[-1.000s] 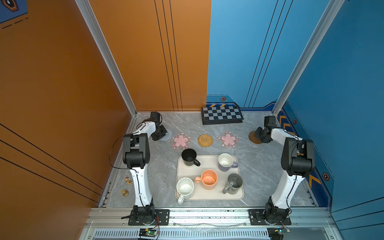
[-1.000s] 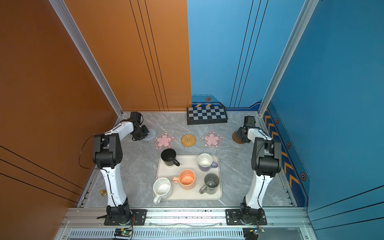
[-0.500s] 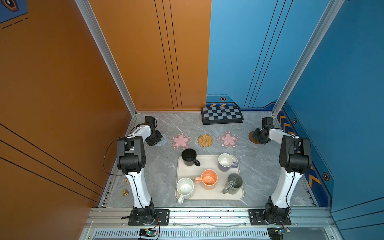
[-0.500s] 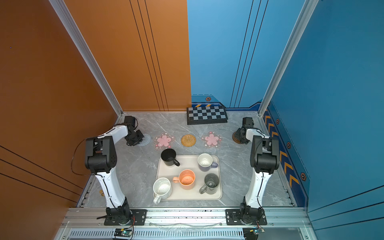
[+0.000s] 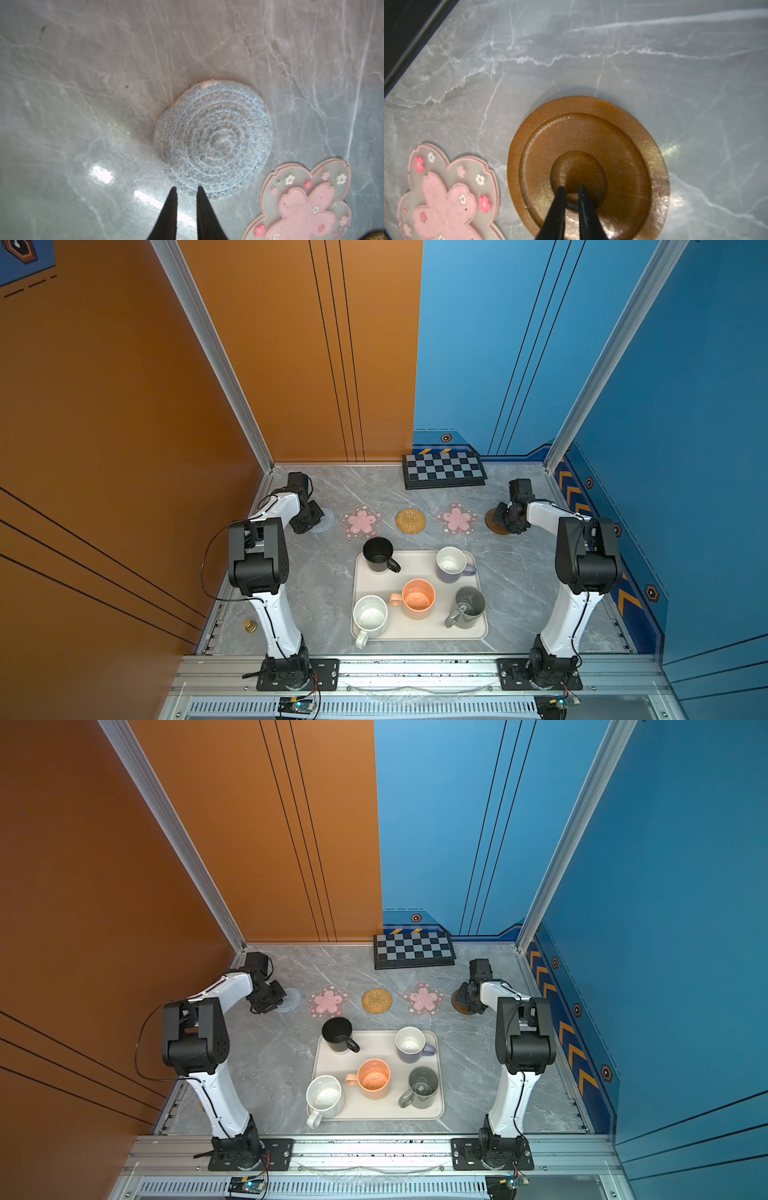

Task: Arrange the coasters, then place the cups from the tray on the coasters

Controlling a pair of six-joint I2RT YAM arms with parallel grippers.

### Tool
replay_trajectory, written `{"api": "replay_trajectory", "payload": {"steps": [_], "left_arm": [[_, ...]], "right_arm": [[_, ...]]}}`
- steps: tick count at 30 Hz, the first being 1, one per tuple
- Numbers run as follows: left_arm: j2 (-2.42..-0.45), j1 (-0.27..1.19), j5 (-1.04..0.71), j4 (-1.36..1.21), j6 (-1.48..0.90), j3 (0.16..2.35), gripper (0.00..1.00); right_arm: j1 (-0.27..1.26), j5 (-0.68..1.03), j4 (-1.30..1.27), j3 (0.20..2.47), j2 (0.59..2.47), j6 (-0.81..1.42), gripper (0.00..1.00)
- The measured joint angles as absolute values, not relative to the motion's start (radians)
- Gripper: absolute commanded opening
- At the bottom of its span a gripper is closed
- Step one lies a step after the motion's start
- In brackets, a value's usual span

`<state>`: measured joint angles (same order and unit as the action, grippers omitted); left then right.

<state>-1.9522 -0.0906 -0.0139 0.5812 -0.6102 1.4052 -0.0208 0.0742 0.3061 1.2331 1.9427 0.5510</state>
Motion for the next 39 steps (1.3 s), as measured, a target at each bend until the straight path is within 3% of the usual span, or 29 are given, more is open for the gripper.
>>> {"api": "replay_trajectory", "payload": {"steps": [13,23,28,39], "left_arm": [[-1.886,-0.037,-0.008,0.58,-0.611,1.356,0.21],[-1.86,-0.019,-0.001,0.58,-0.611,1.336,0.21],[-1.862,-0.019,0.01,0.577,-0.612,1.34,0.19],[-1.961,-0.022,0.027,0.534,-0.639,1.411,0.17]], "right_arm": [[-0.024,0.074,0.307,1.18,1.901,0.551,0.17],[-0.041,0.082,0.352,1.181,1.881,0.55,0.26],[-0.042,0.102,0.374,1.18,1.835,0.543,0.38],[-0.049,0.103,0.425,1.181,1.646,0.519,0.39]]}}
